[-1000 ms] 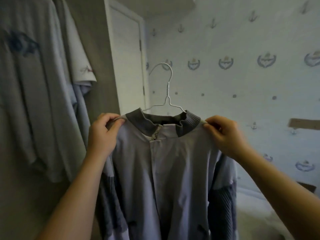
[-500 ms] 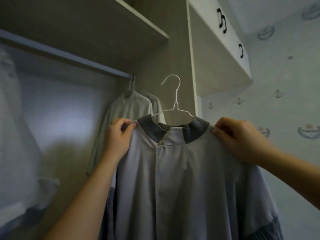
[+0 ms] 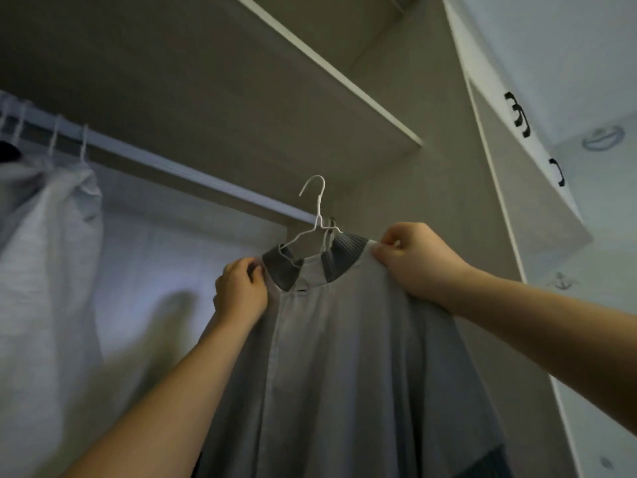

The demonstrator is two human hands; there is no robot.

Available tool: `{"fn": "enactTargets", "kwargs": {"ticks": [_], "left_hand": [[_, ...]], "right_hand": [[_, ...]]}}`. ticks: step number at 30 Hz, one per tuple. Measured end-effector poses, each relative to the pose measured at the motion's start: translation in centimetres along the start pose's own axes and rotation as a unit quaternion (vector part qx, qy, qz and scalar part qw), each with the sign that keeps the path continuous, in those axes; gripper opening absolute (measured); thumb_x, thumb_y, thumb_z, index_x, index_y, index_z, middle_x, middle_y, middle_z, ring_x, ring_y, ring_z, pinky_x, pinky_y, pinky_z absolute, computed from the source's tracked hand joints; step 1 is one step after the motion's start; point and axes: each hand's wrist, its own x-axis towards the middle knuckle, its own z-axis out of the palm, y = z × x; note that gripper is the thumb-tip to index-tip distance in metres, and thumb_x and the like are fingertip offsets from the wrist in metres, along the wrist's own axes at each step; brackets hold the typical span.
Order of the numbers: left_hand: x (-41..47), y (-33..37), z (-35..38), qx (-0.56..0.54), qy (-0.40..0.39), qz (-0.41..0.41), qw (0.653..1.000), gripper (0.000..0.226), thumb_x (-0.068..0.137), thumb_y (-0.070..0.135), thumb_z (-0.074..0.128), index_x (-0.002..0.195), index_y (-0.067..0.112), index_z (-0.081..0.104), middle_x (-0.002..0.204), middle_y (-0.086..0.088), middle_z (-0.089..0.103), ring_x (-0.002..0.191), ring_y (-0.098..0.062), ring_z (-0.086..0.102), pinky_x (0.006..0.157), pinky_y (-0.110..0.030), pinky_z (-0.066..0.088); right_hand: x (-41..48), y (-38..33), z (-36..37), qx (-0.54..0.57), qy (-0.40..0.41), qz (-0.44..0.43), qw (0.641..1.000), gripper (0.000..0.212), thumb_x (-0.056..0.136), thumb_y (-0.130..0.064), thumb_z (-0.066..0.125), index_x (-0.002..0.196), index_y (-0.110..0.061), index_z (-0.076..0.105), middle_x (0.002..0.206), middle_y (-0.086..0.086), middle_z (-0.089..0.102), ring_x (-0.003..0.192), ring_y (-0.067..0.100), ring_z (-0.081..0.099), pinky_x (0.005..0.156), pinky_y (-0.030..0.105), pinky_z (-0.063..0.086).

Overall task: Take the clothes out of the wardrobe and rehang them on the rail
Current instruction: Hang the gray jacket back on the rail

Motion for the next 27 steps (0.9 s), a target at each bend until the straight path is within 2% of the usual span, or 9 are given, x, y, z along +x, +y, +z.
{"fn": "enactTargets", "kwargs": {"ticks": [3, 5, 9, 12, 16, 19, 21, 24, 27], "left_hand": [[1.4, 0.2, 0.5, -0.107, -0.044, -0.035, 0.993, 0.046, 0.102, 0.047, 0.037, 0.135, 0.02, 0.055, 0.139, -0.007, 0.055, 0.124, -0.028, 0.053, 0.105, -0.044, 0.043], [1.4, 0.9, 0.5, -0.153, -0.079, -0.033, 0.984, 0.051, 0.103, 0.049, 0.036, 0.145, 0.022, 0.047, 0.143, -0.003, 0.052, 0.131, -0.025, 0.049, 0.109, -0.04, 0.038], [2.0, 0.7, 1.3, -0.179, -0.16, -0.052, 0.969, 0.071, 0.099, 0.056, 0.043, 0.158, 0.022, 0.024, 0.157, -0.004, 0.037, 0.144, -0.026, 0.035, 0.113, -0.035, 0.028], [2.9, -0.3, 2.0, -0.19, -0.191, -0.106, 0.957, 0.095, 0.088, 0.069, 0.05, 0.16, 0.022, 0.01, 0.163, -0.005, 0.026, 0.147, -0.028, 0.03, 0.116, -0.041, 0.025], [4.0, -1.6, 2.4, -0.216, -0.192, -0.103, 0.952, 0.098, 0.082, 0.078, 0.052, 0.158, 0.025, 0.022, 0.159, -0.005, 0.035, 0.141, -0.028, 0.038, 0.114, -0.044, 0.031], [4.3, -2.1, 2.5, -0.195, -0.177, -0.093, 0.96, 0.093, 0.087, 0.07, 0.053, 0.158, 0.021, 0.02, 0.159, -0.005, 0.034, 0.143, -0.028, 0.035, 0.115, -0.042, 0.029], [4.4, -2.8, 2.6, -0.17, -0.172, -0.085, 0.967, 0.095, 0.085, 0.071, 0.055, 0.158, 0.022, 0.02, 0.159, -0.004, 0.034, 0.143, -0.028, 0.036, 0.115, -0.043, 0.03], [4.2, -3.6, 2.7, -0.147, -0.17, -0.065, 0.972, 0.105, 0.07, 0.084, 0.054, 0.155, 0.029, 0.026, 0.155, -0.001, 0.041, 0.139, -0.027, 0.042, 0.113, -0.047, 0.036], [4.7, -4.1, 2.8, -0.123, -0.173, -0.061, 0.975, 0.11, 0.065, 0.089, 0.054, 0.154, 0.029, 0.028, 0.151, -0.001, 0.045, 0.135, -0.027, 0.045, 0.111, -0.049, 0.039]], "right_hand": [[3.0, -1.7, 2.2, 0.021, 0.0, 0.015, 1.0, 0.02, 0.092, -0.029, 0.059, 0.082, -0.012, 0.064, 0.079, 0.005, 0.062, 0.083, 0.027, 0.062, 0.067, 0.026, 0.04], [4.6, -2.6, 3.6, 0.029, -0.004, 0.026, 0.999, 0.021, 0.09, -0.028, 0.058, 0.082, -0.009, 0.064, 0.079, 0.006, 0.062, 0.08, 0.028, 0.061, 0.065, 0.026, 0.04], [7.2, -4.0, 6.0, 0.021, -0.006, 0.04, 0.999, 0.02, 0.09, -0.026, 0.056, 0.088, -0.008, 0.064, 0.084, 0.008, 0.061, 0.077, 0.026, 0.058, 0.06, 0.026, 0.036], [8.3, -5.0, 8.1, 0.024, -0.02, 0.046, 0.998, 0.022, 0.093, -0.027, 0.055, 0.103, -0.008, 0.061, 0.097, 0.009, 0.059, 0.081, 0.025, 0.054, 0.067, 0.026, 0.037], [9.1, -5.6, 10.1, 0.04, -0.025, 0.06, 0.997, 0.03, 0.094, -0.03, 0.056, 0.113, -0.008, 0.058, 0.104, 0.01, 0.055, 0.083, 0.025, 0.051, 0.07, 0.026, 0.037], [9.3, -5.5, 10.8, 0.043, -0.033, 0.067, 0.996, 0.034, 0.092, -0.031, 0.057, 0.116, -0.007, 0.057, 0.109, 0.011, 0.057, 0.086, 0.026, 0.052, 0.071, 0.027, 0.038], [9.2, -5.2, 11.5, 0.046, -0.053, 0.07, 0.995, 0.034, 0.092, -0.032, 0.058, 0.114, -0.007, 0.055, 0.106, 0.011, 0.057, 0.084, 0.024, 0.052, 0.064, 0.025, 0.037], [9.2, -4.7, 12.2, 0.052, -0.069, 0.077, 0.993, 0.032, 0.09, -0.033, 0.062, 0.109, -0.009, 0.056, 0.089, 0.007, 0.055, 0.07, 0.019, 0.05, 0.049, 0.024, 0.033], [9.5, -4.5, 12.0, 0.012, -0.086, 0.07, 0.994, 0.036, 0.092, -0.028, 0.058, 0.119, -0.004, 0.057, 0.091, 0.008, 0.056, 0.073, 0.02, 0.051, 0.049, 0.024, 0.032]]}}
